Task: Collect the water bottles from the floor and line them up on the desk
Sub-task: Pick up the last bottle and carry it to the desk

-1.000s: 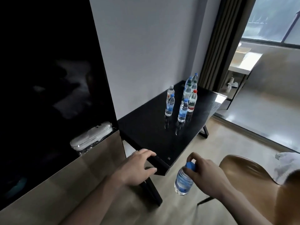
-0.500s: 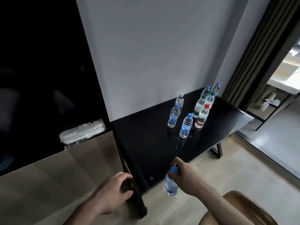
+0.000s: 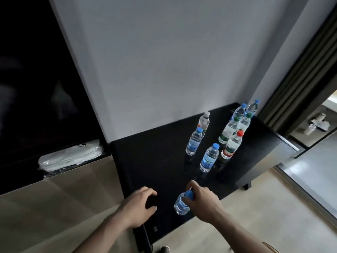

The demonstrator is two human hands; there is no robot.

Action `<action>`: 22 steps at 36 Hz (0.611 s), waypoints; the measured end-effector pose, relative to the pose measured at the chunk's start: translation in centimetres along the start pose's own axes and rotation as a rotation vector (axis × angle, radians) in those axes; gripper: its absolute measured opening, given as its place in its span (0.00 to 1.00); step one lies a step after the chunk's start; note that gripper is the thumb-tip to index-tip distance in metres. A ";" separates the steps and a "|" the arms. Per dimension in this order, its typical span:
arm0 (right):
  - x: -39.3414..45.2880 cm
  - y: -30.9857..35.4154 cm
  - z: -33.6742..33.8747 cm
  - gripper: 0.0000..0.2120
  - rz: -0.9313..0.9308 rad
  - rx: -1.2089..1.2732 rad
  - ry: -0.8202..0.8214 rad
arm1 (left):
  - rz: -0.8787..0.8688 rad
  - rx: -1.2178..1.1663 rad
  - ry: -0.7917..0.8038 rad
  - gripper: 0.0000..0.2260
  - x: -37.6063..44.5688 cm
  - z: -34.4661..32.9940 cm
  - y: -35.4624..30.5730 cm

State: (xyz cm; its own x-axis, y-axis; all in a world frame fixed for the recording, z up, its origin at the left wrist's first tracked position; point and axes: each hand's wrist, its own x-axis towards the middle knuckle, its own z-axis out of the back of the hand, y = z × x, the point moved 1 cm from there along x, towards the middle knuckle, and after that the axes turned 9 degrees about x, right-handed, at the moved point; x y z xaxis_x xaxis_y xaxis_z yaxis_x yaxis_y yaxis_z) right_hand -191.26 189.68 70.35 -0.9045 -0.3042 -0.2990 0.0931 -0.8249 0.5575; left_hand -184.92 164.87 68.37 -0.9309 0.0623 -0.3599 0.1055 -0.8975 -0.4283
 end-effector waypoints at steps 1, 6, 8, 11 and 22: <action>0.7 -0.3 0.1 0.13 -0.009 0.002 0.006 | -0.009 0.006 0.015 0.19 0.9 0.1 -0.4; 3.9 -1.6 0.2 0.12 -0.061 0.005 0.037 | -0.019 -0.020 0.059 0.20 3.7 0.1 -1.6; 5.3 -1.8 0.3 0.12 -0.067 0.006 0.052 | -0.014 -0.038 0.047 0.20 4.5 0.0 -1.6; 6.9 -2.1 0.1 0.12 -0.065 0.025 0.063 | 0.000 -0.051 0.045 0.20 5.4 -0.2 -1.5; 8.9 -3.5 -1.4 0.13 -0.172 0.353 0.152 | -0.028 -0.056 0.000 0.20 8.3 -1.1 -3.2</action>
State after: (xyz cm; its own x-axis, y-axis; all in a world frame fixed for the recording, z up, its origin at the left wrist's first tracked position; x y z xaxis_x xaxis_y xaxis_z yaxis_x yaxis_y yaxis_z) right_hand -199.07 189.15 64.67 -0.8201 -0.2647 -0.5074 -0.2264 -0.6643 0.7124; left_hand -192.63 168.71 65.82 -0.9338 0.0866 -0.3472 0.0992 -0.8695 -0.4838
